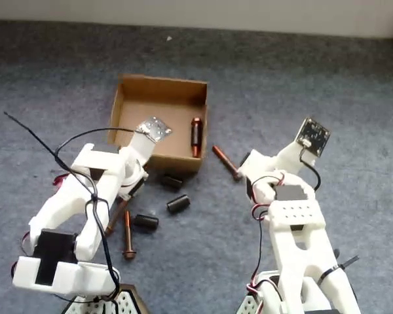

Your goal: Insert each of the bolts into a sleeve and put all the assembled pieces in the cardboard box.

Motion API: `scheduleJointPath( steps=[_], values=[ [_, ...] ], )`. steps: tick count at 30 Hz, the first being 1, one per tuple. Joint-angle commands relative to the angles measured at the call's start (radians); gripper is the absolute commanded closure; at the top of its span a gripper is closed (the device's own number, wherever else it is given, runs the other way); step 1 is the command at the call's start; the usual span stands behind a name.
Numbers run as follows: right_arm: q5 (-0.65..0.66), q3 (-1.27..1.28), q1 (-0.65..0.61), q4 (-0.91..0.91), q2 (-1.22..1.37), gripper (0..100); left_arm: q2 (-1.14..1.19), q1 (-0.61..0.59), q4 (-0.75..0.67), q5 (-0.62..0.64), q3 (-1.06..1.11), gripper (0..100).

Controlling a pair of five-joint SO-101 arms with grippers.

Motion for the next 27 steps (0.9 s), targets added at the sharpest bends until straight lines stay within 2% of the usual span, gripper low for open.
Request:
scheduleJointPath(
  steps=[1, 7, 14, 18, 22, 24, 27],
  values=[
    [-0.009, -0.002, 0.01, -0.053, -0.028, 99.5, -0.076, 0.007, 0.08, 0.077, -0.039, 99],
    [-0.009, -0.002, 0.01, -0.053, -0.028, 99.5, -0.314, -0.002, 0.21, 0.164, -0.019, 99],
    [-0.009, -0.002, 0.01, -0.053, -0.028, 99.5, -0.582, -0.013, 0.222, 0.336, 0.104, 99],
    [-0.009, -0.002, 0.01, -0.053, -0.028, 99.5, -0.664, -0.07, 0.219, 0.437, 0.137, 99],
    [-0.009, -0.002, 0.01, -0.053, -0.028, 99.5, -0.656, -0.139, 0.222, 0.669, 0.139, 99],
    [-0.009, -0.002, 0.01, -0.053, -0.028, 99.5, -0.634, -0.156, 0.227, 0.786, 0.145, 96],
    [-0.009, -0.002, 0.01, -0.053, -0.028, 99.5, -0.595, -0.157, 0.235, 0.89, 0.148, 89]
  ],
)
